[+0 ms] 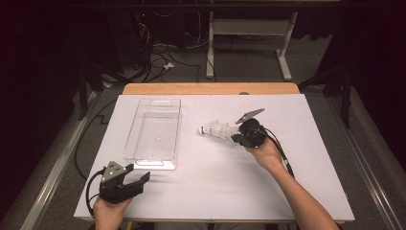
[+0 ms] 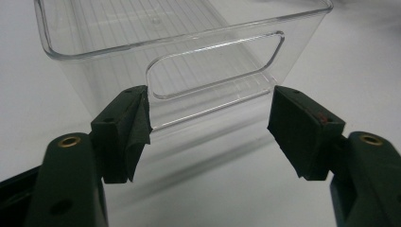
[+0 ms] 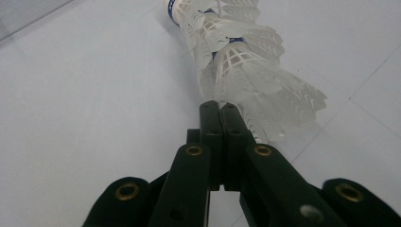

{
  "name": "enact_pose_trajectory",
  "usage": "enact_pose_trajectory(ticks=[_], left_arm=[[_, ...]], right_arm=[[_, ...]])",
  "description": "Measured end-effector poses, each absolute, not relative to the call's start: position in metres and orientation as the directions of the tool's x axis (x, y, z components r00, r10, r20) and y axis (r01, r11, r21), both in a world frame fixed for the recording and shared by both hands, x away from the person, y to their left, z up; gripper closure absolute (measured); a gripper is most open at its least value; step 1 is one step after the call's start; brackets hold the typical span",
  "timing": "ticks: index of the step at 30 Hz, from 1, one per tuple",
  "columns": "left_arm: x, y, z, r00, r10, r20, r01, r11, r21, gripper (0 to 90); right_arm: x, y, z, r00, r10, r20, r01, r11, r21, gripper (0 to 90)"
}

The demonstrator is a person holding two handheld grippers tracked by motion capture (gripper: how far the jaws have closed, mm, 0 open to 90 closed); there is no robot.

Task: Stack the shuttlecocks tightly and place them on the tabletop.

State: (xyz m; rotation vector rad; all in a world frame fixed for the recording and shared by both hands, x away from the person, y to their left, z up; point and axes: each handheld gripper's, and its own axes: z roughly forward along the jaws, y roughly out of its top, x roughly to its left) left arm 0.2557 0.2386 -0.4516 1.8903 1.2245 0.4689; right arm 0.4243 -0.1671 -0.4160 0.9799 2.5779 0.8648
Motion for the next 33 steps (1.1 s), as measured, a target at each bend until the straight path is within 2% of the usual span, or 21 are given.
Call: enact_pose_trajectory(ticks=[33], left_arm=[[0.255, 0.239, -0.451, 0.460, 0.880, -0.116, 0.576, -0.196, 0.794, 31.3]], right_arm=[[0.429, -0.150, -0.419, -0.777, 0.629, -0.018, 0.503, 0.638, 0.583, 90.0]])
